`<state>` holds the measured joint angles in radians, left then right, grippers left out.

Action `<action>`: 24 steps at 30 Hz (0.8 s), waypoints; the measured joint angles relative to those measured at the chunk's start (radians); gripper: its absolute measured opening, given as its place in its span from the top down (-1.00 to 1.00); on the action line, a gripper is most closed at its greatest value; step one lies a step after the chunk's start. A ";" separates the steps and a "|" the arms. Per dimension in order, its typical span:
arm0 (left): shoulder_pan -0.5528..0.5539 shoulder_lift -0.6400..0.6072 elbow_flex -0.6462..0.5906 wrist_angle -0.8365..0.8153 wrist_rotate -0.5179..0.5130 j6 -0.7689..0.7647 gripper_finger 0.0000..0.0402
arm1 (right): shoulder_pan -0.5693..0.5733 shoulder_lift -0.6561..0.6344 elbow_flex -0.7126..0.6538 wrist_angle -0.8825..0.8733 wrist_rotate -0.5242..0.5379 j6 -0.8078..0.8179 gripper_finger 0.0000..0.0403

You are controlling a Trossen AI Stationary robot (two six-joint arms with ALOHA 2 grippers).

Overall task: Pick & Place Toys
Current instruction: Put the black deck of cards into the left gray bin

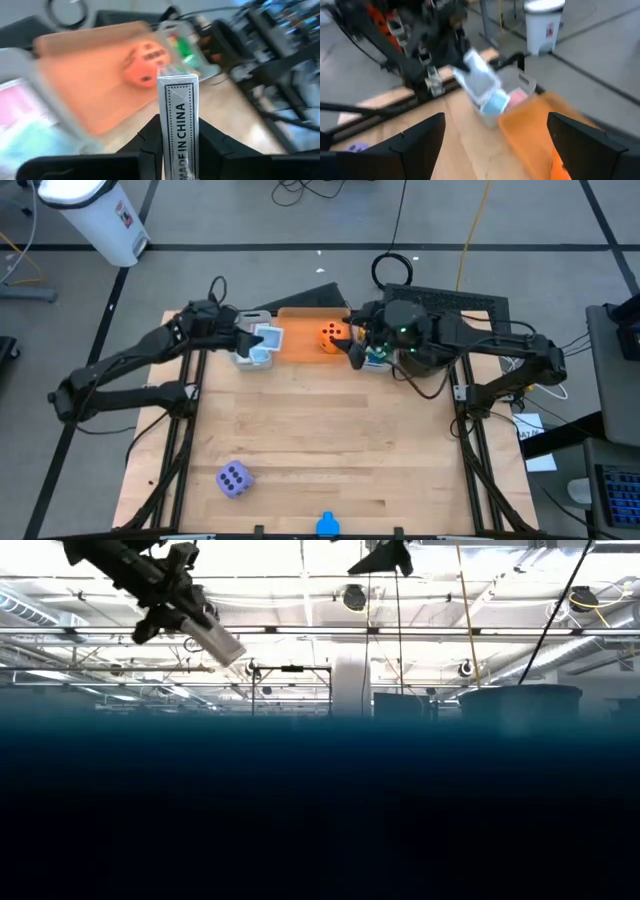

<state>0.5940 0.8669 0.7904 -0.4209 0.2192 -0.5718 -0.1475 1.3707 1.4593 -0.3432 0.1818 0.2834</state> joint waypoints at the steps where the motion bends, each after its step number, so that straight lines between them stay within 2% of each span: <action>1: 0.024 0.002 0.015 -0.046 0.008 0.025 0.63 | 0.003 0.009 0.000 -0.006 0.000 0.011 -0.69; 7: 0.164 0.097 0.201 -0.313 0.016 0.225 0.63 | 0.033 0.082 -0.001 -0.016 -0.002 0.057 -0.69; 12: 0.278 0.255 0.398 -0.522 0.029 0.438 0.61 | 0.058 0.144 -0.001 -0.032 -0.003 0.079 -0.69; 15: 0.336 0.355 0.485 -0.621 0.081 0.562 0.61 | 0.076 0.167 -0.001 -0.046 -0.003 0.093 -0.69; 19: 0.407 0.469 0.551 -0.704 0.125 0.668 0.60 | 0.099 0.165 -0.002 -0.081 -0.002 0.098 -0.69; 24: 0.460 0.590 0.575 -0.773 0.151 0.735 0.60 | 0.117 0.166 -0.002 -0.111 -0.002 0.098 -0.69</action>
<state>1.0545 1.4572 1.3655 -1.1943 0.3702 0.1628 -0.0303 1.5368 1.4578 -0.4546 0.1799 0.3813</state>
